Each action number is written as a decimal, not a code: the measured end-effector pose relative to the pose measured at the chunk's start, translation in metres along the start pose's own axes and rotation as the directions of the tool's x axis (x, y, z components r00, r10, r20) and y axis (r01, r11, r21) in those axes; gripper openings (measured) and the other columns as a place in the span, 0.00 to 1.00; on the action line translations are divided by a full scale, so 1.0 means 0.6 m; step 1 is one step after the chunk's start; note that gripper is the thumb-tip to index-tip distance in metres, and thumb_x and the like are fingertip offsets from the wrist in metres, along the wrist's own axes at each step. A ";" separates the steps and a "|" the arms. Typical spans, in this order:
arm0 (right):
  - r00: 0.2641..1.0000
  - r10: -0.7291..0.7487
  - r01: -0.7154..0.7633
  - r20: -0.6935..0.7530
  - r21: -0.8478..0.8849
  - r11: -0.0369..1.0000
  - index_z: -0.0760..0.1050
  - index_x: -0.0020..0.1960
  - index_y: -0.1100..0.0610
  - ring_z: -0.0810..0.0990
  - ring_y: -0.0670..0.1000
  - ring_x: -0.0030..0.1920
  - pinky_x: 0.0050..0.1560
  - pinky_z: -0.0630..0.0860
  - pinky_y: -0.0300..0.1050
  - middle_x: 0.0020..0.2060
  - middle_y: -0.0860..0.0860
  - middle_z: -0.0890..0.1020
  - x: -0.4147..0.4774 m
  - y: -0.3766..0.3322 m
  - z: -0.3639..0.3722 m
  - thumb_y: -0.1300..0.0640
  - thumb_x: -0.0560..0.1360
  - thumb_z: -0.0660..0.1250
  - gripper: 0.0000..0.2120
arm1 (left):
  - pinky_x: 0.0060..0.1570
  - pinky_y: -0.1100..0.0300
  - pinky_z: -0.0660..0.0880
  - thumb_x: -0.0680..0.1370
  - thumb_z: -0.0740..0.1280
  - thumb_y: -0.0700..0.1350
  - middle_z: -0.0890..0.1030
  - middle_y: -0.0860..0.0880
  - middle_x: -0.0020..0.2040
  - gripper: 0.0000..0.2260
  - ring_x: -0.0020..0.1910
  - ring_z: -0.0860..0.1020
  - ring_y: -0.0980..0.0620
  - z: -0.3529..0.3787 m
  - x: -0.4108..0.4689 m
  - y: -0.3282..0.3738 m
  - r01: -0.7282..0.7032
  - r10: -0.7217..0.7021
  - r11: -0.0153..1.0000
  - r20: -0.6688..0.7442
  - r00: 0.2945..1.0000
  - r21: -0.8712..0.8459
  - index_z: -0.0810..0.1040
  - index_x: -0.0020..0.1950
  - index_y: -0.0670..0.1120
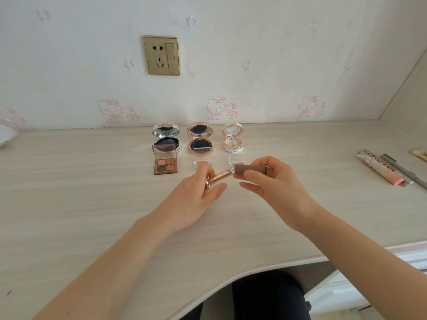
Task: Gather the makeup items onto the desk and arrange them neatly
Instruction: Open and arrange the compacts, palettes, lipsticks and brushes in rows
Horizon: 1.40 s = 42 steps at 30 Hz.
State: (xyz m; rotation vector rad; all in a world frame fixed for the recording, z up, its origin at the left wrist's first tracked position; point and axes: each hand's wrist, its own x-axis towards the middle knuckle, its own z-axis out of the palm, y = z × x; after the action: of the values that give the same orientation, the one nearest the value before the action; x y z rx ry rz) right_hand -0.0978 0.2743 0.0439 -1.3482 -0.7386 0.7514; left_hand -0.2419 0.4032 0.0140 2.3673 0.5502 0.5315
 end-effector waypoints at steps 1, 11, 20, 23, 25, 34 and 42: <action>1.000 -0.004 0.004 -0.019 0.006 1.000 0.71 0.48 0.61 0.83 0.52 0.52 0.56 0.79 0.50 0.48 0.56 0.85 0.001 -0.002 -0.002 0.70 0.75 0.64 0.06 | 0.31 0.63 0.63 0.80 0.58 0.53 0.69 0.52 0.33 0.09 0.29 0.65 0.57 0.000 0.001 -0.001 0.013 -0.014 0.999 -0.006 1.000 -0.043 0.64 0.52 0.49; 0.999 -0.029 0.024 -0.032 -0.142 0.990 0.75 0.50 0.60 0.84 0.52 0.47 0.51 0.81 0.49 0.43 0.53 0.85 -0.002 0.004 -0.006 0.66 0.74 0.66 0.06 | 0.52 0.51 0.77 0.81 0.61 0.46 0.80 0.52 0.44 0.05 0.42 0.80 0.54 0.007 0.006 -0.001 0.080 -0.092 0.944 -0.023 0.996 -0.319 0.69 0.56 0.53; 0.999 -0.010 0.021 0.043 -0.263 0.965 0.76 0.52 0.59 0.83 0.48 0.47 0.52 0.81 0.50 0.44 0.53 0.84 -0.009 0.016 -0.022 0.65 0.75 0.65 0.06 | 0.47 0.65 0.76 0.75 0.71 0.41 0.84 0.55 0.46 0.03 0.45 0.82 0.58 0.009 0.005 0.020 0.140 -0.163 0.915 -0.029 0.986 -0.379 0.82 0.47 0.48; 0.999 -0.023 0.035 0.043 -0.295 0.955 0.76 0.52 0.58 0.83 0.48 0.47 0.51 0.81 0.48 0.43 0.54 0.83 -0.007 0.020 -0.037 0.65 0.75 0.64 0.07 | 0.46 0.60 0.78 0.71 0.75 0.43 0.84 0.53 0.42 0.03 0.44 0.82 0.59 0.011 0.006 0.026 0.138 -0.175 0.933 -0.081 0.981 -0.333 0.83 0.43 0.49; 0.999 -0.045 0.052 0.028 -0.309 0.950 0.76 0.52 0.57 0.83 0.48 0.46 0.51 0.81 0.47 0.43 0.54 0.82 -0.004 0.020 -0.050 0.66 0.75 0.64 0.08 | 0.46 0.58 0.78 0.70 0.75 0.45 0.84 0.53 0.39 0.04 0.41 0.82 0.59 0.014 0.010 0.036 0.151 -0.191 0.935 -0.098 0.977 -0.320 0.82 0.41 0.48; 0.987 -0.129 0.078 -0.101 -0.405 0.911 0.75 0.53 0.49 0.83 0.49 0.45 0.49 0.81 0.50 0.45 0.49 0.80 0.051 0.015 -0.122 0.63 0.73 0.67 0.12 | 0.45 0.59 0.76 0.69 0.76 0.47 0.84 0.52 0.36 0.08 0.40 0.82 0.58 0.022 0.134 0.092 0.139 -0.167 0.972 -0.139 0.976 -0.189 0.81 0.40 0.46; 0.973 -0.137 0.022 -0.187 -0.516 0.856 0.76 0.46 0.51 0.82 0.46 0.44 0.49 0.79 0.48 0.39 0.46 0.83 0.149 0.013 -0.181 0.61 0.72 0.67 0.06 | 0.45 0.48 0.79 0.66 0.75 0.44 0.83 0.45 0.37 0.10 0.41 0.81 0.45 0.054 0.302 0.105 0.156 -0.169 0.984 -0.192 0.967 -0.083 0.77 0.38 0.40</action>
State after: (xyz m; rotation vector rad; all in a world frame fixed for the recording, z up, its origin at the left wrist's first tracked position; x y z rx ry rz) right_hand 0.0421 0.2873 0.0306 -1.8360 -0.8463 0.3338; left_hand -0.0594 0.4346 0.0745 2.1949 0.7963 0.7042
